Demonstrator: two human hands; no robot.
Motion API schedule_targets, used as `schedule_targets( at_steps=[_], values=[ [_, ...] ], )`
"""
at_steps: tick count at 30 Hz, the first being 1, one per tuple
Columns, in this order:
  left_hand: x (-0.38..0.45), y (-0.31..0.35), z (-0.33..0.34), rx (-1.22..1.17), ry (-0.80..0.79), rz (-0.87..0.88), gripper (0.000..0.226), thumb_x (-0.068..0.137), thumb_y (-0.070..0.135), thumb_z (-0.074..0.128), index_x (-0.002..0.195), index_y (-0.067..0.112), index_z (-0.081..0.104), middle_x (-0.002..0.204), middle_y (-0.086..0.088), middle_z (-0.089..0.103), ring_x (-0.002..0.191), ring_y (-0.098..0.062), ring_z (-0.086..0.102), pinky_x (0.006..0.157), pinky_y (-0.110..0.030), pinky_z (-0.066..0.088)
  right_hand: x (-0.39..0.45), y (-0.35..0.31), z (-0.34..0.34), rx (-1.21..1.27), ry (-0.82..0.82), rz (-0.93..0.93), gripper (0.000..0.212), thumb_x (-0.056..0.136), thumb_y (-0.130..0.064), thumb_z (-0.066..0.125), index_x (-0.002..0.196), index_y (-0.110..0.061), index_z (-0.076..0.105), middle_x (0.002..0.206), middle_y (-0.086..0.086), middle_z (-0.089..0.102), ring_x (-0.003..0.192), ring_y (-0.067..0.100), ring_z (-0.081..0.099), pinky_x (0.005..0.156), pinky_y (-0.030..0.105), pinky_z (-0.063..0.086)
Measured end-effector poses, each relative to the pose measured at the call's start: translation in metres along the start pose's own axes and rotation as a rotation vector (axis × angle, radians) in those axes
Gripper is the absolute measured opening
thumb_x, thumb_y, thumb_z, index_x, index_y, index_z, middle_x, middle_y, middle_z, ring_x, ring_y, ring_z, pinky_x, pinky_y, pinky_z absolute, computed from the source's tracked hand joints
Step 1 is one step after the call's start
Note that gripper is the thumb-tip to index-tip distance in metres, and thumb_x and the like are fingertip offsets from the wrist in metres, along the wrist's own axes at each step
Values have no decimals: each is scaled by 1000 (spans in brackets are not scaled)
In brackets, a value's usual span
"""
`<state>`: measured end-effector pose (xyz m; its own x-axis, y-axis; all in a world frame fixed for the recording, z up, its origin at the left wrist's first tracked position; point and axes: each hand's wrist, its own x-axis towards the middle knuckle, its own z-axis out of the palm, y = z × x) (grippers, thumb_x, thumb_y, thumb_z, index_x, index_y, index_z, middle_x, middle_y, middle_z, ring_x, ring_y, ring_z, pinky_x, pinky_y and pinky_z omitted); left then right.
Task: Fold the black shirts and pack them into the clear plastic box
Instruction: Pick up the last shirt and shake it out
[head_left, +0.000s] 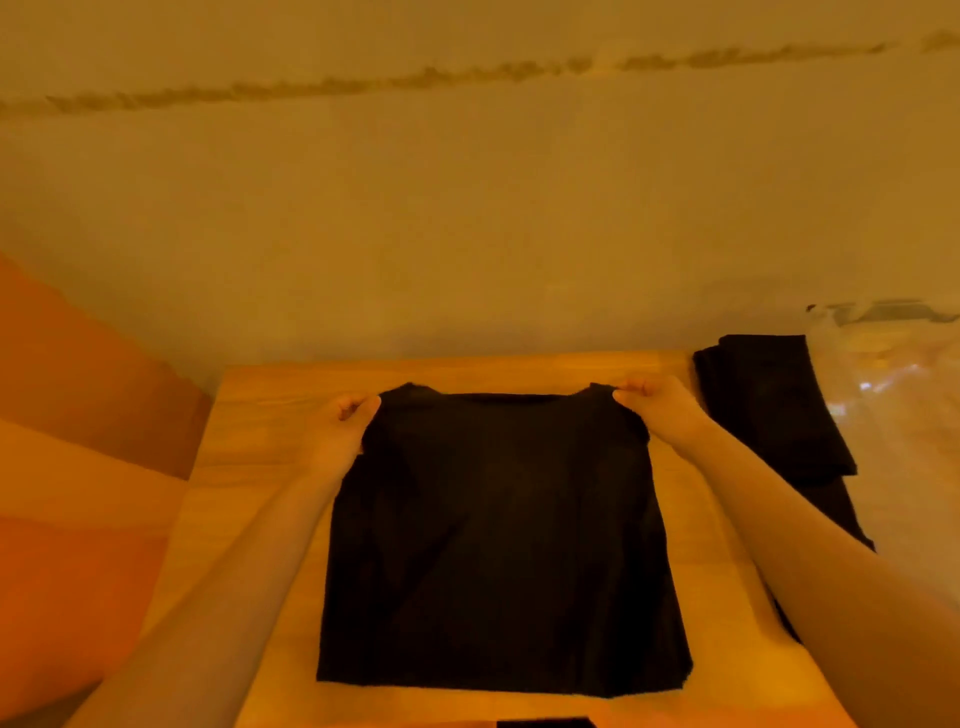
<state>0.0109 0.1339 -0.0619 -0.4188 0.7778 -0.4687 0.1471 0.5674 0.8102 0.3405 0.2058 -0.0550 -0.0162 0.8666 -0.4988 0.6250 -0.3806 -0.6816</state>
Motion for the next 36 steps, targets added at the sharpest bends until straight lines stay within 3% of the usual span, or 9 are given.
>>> schedule_targets(
  at_steps=[4, 6, 9, 17, 19, 22, 25, 31, 36],
  values=[
    [14, -25, 25, 346, 332, 154, 35, 93, 21, 53, 124, 4, 50, 121, -15, 57, 114, -32, 54, 93, -42, 44, 14, 7, 21, -151, 246, -21, 36, 98, -14, 42, 134, -11, 44, 103, 12, 59, 75, 17, 56, 60, 17, 40],
    [-6, -39, 41, 598, 304, 496, 31, 92, 15, 52, 121, 4, 54, 123, -15, 57, 116, -31, 52, 97, -40, 41, -1, 14, 40, -236, 331, -175, 38, 96, -15, 46, 134, -10, 45, 116, 9, 58, 98, 19, 58, 81, 19, 45],
    [-35, -55, 72, 916, -6, 807, 40, 89, 26, 42, 124, 14, 57, 134, -7, 53, 127, -23, 46, 107, -40, 29, -22, 30, 81, -543, 227, -431, 48, 92, -18, 53, 138, -10, 42, 145, 8, 40, 135, 23, 36, 109, 31, 25],
    [-16, -93, 63, 1276, -69, 614, 58, 91, 45, 25, 143, 20, 30, 150, -10, 32, 139, -26, 19, 108, -48, 19, -9, 72, 86, -904, 103, -416, 77, 90, -59, -10, 147, -14, 16, 155, 5, 16, 141, 18, 6, 113, 40, 10],
    [-29, -92, 57, 1268, -54, 634, 60, 91, 45, 26, 144, 17, 29, 150, -12, 30, 140, -28, 18, 109, -49, 19, -18, 67, 85, -854, 124, -409, 73, 89, -59, -4, 146, -14, 4, 155, 3, 3, 142, 18, -3, 114, 40, 3],
    [-60, -106, 48, 1275, -107, 718, 60, 91, 45, 27, 144, 17, 26, 151, -10, 28, 141, -27, 17, 111, -49, 18, -58, 66, 98, -817, 159, -463, 66, 93, -50, 16, 146, -12, 17, 153, 4, 13, 142, 21, 10, 112, 42, 15],
    [-72, -135, 27, 1264, -86, 633, 59, 96, 50, 14, 145, 19, 24, 152, -9, 26, 141, -26, 16, 112, -48, 13, -89, 94, 111, -884, 56, -476, 63, 97, -52, 5, 144, -15, 25, 151, 2, 22, 140, 21, 19, 111, 45, 25],
    [-72, -146, 3, 1250, -103, 541, 61, 96, 51, 3, 147, 20, 20, 153, -9, 22, 142, -23, 9, 112, -48, 16, -84, 123, 91, -962, 21, -406, 64, 96, -55, 2, 146, -18, 18, 152, 5, 26, 141, 17, 13, 113, 42, 11],
    [-113, -162, -10, 1235, -164, 755, 61, 97, 49, 10, 146, 12, 17, 158, -7, 1, 145, -24, 2, 114, -45, 7, -122, 129, 85, -866, 45, -519, 65, 96, -57, 9, 145, -16, 15, 152, 0, 17, 144, 15, -1, 114, 36, 2]
  ],
)
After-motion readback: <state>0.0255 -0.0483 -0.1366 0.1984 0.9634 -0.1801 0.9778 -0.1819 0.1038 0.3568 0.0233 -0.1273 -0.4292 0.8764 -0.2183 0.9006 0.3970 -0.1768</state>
